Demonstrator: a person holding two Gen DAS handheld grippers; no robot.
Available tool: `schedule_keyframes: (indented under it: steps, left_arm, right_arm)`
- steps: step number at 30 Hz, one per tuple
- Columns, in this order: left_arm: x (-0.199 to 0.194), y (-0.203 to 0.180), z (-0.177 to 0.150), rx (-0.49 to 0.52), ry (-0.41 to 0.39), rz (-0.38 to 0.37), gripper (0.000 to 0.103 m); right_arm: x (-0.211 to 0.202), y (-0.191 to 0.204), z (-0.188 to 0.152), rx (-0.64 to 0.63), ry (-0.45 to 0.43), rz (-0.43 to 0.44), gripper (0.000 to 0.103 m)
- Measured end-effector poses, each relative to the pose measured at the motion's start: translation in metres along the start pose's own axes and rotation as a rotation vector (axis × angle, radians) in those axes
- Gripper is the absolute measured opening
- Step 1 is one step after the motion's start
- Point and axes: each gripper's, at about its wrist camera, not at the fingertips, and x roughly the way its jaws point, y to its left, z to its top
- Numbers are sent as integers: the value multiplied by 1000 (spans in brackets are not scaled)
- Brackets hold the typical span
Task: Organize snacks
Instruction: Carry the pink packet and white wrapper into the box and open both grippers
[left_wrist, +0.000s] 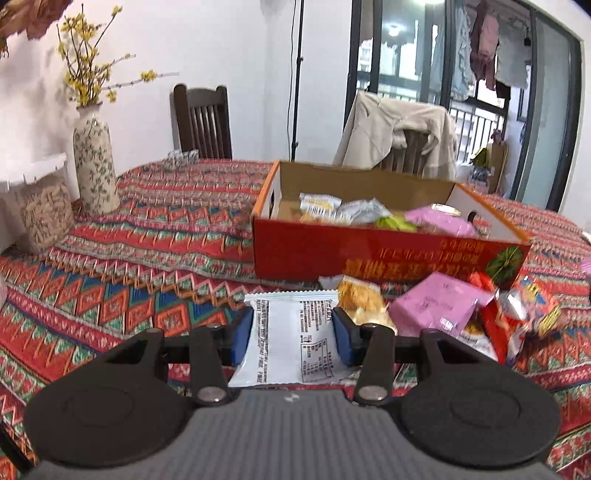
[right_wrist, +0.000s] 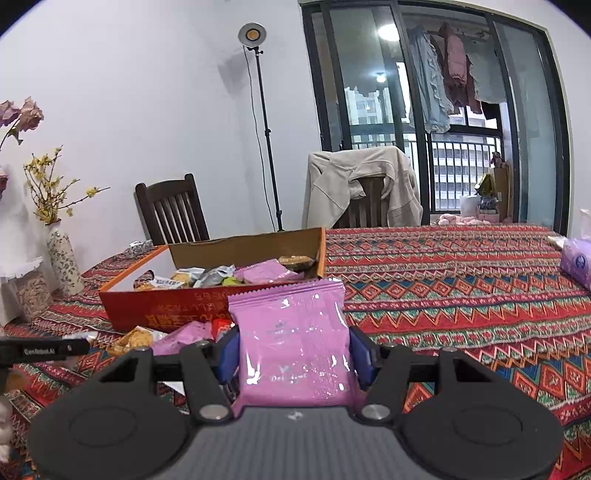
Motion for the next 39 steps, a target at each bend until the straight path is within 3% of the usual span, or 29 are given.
schedule_keyframes:
  steps: [11,26,34,39]
  left_arm:
    - [0,-19,47,25,-110,-60,46]
    - [53,-53,100,42,-184,-121,46]
    - [91,-57,101,38,-229,-97,46]
    - [105,-55,92,67,-208,-72,46]
  right_arm:
    - [28,21,44,-59,-39,-3,59]
    - [132,54,97,-54,-1,-8,59]
    - [176,58,94,-15,-8,-33,59]
    - [182,55,81,-31,0,-18,59]
